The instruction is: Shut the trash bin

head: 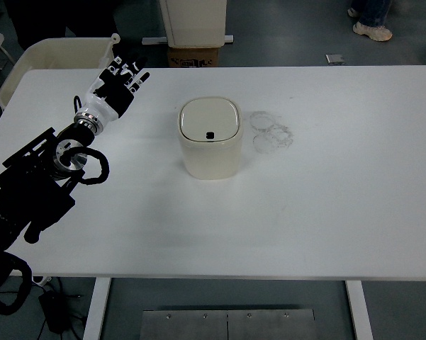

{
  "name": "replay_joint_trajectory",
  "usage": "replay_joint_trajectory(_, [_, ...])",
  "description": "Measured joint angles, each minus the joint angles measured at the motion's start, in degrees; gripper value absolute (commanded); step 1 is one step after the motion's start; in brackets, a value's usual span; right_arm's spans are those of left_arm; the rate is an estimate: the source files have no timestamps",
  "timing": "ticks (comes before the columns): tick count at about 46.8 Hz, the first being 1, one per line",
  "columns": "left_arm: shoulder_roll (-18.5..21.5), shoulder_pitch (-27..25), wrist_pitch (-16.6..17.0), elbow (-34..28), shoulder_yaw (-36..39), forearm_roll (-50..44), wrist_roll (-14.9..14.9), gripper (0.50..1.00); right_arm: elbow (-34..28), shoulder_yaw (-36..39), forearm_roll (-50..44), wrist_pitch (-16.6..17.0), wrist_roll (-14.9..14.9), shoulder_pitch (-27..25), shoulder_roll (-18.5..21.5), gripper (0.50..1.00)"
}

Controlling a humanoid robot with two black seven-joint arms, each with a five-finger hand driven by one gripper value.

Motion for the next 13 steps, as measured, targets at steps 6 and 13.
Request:
replay_joint_trajectory(6, [-0.1,0.1,0.0,0.0,-0.4,-0.1,0.0,1.000,0.0,-0.1,-0.1,0.0,0.0,0.0,0.0,0.993])
replay_joint_trajectory(13, [-0.1,0.2,0.0,0.0,-0.9,-1.4,0.0,1.000,0.0,-0.1,-0.1,-0.1,0.0,0.0,0.0,0.993])
